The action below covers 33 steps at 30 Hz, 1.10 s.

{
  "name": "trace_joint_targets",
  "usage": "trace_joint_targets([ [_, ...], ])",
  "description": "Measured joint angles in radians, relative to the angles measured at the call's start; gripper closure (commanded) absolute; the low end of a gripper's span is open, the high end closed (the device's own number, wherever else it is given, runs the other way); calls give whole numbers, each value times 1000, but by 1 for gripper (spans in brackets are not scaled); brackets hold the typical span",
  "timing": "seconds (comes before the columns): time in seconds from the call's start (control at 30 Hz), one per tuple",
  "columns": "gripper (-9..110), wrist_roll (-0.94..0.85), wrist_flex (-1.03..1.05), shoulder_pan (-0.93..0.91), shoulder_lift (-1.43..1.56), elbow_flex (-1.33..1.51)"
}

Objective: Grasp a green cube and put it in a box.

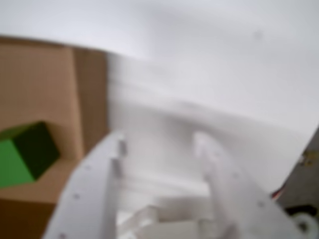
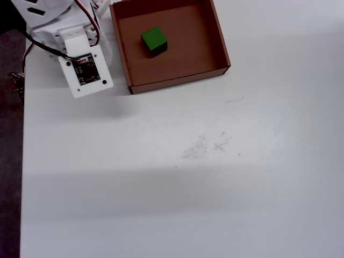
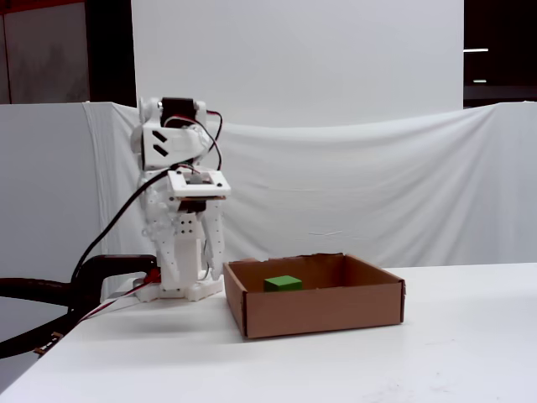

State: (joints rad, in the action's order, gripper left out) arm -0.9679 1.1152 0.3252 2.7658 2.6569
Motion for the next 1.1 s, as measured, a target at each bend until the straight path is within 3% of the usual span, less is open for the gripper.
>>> trace_joint_targets([
  [0.47, 86, -74, 72, -114, 391, 302],
  [1.1, 85, -89, 118, -170, 411, 321],
])
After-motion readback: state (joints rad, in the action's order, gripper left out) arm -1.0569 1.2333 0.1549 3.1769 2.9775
